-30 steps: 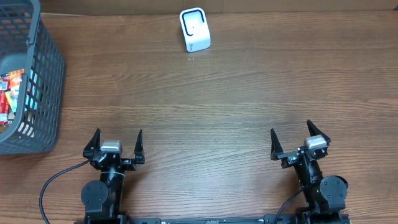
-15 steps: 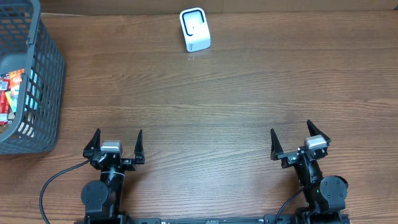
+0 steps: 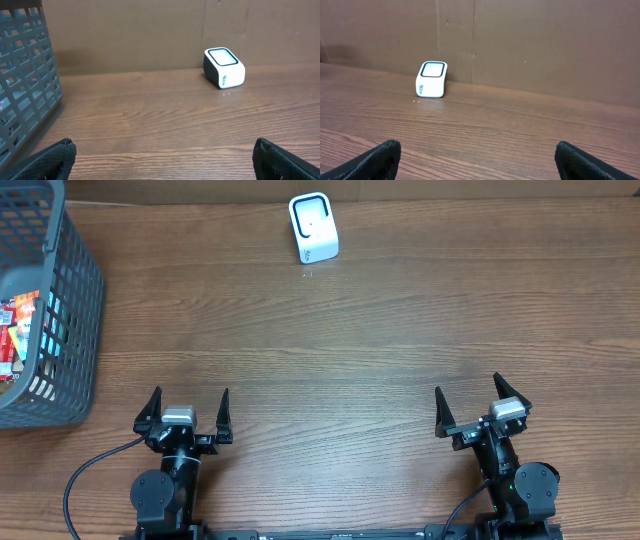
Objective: Scan the item barcode
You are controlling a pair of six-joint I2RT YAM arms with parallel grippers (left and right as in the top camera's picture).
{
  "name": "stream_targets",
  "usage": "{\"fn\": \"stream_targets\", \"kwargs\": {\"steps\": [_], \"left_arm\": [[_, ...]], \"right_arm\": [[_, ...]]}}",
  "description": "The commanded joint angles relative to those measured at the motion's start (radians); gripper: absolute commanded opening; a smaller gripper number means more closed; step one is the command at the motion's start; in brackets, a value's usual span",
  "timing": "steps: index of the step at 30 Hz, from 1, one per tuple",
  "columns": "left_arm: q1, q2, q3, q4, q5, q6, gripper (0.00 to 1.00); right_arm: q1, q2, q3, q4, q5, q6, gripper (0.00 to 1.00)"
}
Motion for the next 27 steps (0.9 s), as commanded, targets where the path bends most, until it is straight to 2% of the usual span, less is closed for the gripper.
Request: {"fn": "stream_targets", "kwargs": {"steps": [1, 27], "left_arm": [[-0.006, -0.01, -0.004, -0.003, -0.007, 0.015, 1.0], [-0.006, -0.01, -0.004, -0.003, -0.016, 0.016, 1.0]], "right_arm": [[0.0, -0.008, -0.011, 0.002, -0.001, -0.001, 1.0], [0.0, -0.008, -0.011, 0.002, -0.001, -0.001, 1.0]]}}
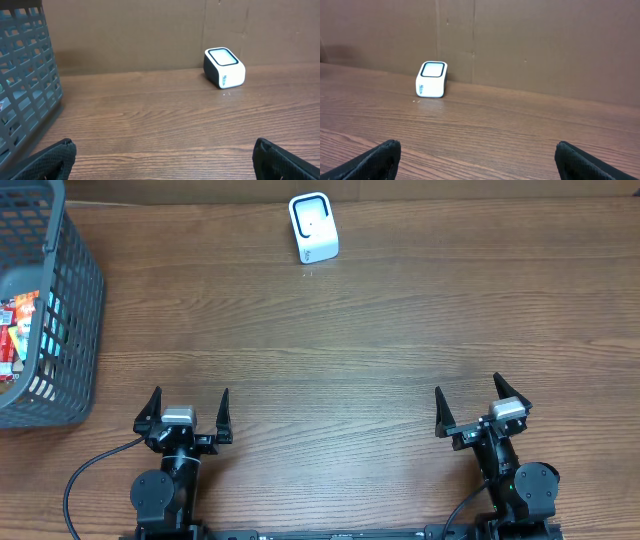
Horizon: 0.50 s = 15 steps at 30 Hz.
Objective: Scan the item barcode
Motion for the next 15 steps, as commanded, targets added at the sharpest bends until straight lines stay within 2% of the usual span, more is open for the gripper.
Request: {"fn": "stream_targets", "kwargs": {"steps": [1, 4, 7, 13, 15], "left_arm": [[-0.006, -0.01, -0.004, -0.002, -0.015, 0.016, 1.0], [-0.006, -0.01, -0.004, 0.009, -0.017, 0.015, 1.0], [-0.006, -0.01, 0.002, 0.099, -0.014, 0.003, 1.0], [-0.006, -0.01, 0.06, 0.444, -0.014, 0.003, 1.0], [-0.006, -0.01, 0.103, 0.507, -0.014, 0.003, 1.0]], "right_arm": [[0.0, -0.008, -0.011, 0.003, -0.001, -0.001, 1.0], [0.0, -0.008, -0.011, 0.003, -0.001, -0.001, 1.0], [0.0, -0.008, -0.011, 0.003, -0.001, -0.001, 1.0], [0.0, -0.008, -0.011, 0.002, -0.001, -0.001, 1.0], [0.0, -0.008, -0.011, 0.002, -0.001, -0.001, 1.0]]}}
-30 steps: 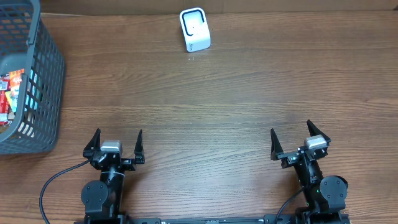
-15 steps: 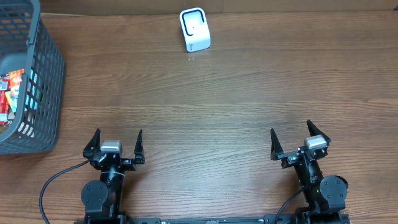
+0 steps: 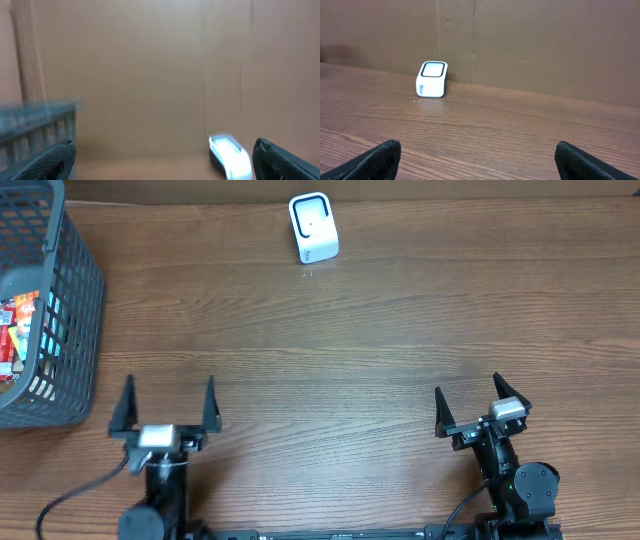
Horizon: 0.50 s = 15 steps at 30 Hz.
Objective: Scan the item barcode
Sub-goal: 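Move the left gripper into the grey basket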
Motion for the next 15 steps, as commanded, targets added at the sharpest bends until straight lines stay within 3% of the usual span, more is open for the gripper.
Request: {"fn": "stream_targets", "kwargs": {"steps": [1, 6, 12, 15], "left_arm": [[-0.006, -0.011, 0.104, 0.08, -0.007, 0.004, 1.0], [-0.006, -0.01, 0.277, 0.079, -0.017, 0.005, 1.0], [-0.006, 0.031, 0.517, 0.058, -0.129, 0.006, 1.0], [-0.006, 0.124, 0.717, -0.034, -0.164, 0.013, 1.0]], "right_arm": [[0.0, -0.008, -0.011, 0.003, -0.001, -0.002, 1.0], [0.0, -0.008, -0.011, 0.003, -0.001, -0.002, 1.0], [0.0, -0.008, -0.011, 0.003, -0.001, -0.002, 1.0], [0.0, -0.008, -0.011, 0.003, -0.001, -0.002, 1.0]]}}
